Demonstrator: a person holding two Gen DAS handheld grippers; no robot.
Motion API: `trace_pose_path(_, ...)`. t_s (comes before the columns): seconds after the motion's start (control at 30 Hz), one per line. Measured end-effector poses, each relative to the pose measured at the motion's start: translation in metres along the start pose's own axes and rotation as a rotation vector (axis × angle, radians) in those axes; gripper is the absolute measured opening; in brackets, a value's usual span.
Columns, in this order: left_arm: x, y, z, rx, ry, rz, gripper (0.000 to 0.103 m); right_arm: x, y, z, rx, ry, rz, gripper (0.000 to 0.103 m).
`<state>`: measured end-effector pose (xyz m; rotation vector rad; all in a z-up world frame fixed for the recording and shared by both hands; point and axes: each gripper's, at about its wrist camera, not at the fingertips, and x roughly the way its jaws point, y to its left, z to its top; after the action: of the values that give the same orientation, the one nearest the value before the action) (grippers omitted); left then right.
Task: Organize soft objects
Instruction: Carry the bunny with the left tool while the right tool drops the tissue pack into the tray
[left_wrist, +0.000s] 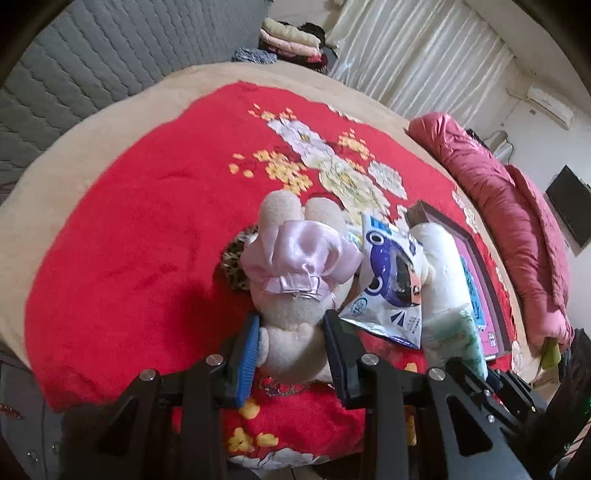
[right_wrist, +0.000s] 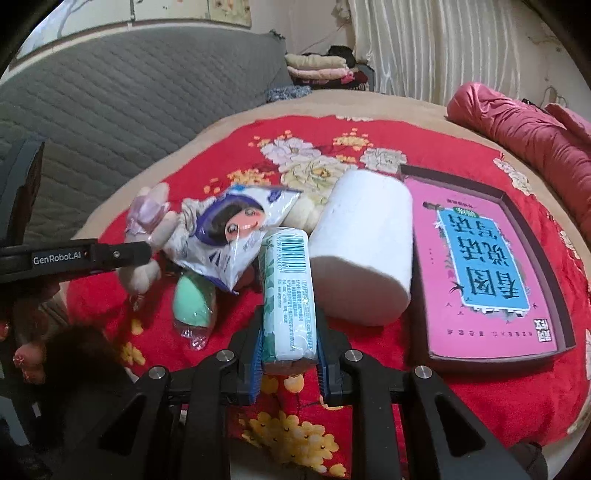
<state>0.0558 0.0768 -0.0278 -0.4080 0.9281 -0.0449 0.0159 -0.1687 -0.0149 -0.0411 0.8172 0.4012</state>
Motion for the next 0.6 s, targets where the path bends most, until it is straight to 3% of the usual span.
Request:
trace_pose_path(0.23, -0.030, -0.012, 0.002, 0.015, -0.065, 0.015, 0.034, -0.027, -0.009, 0.006, 0.042, -0.074, -0.003, 0.024)
trace_pose_path(0.43, -0.046, -0.059, -0.002, 0.104, -0.069, -0.058, 0.034, -0.049, -0.026, 0.012, 0.074, -0.153, -0.050, 0.024)
trace_pose_path(0.6, -0.042, -0.104, -0.011, 0.179, -0.035, -0.116, 0.034, -0.067, -0.055, 0.014, 0.095, -0.211, -0.141, 0.024)
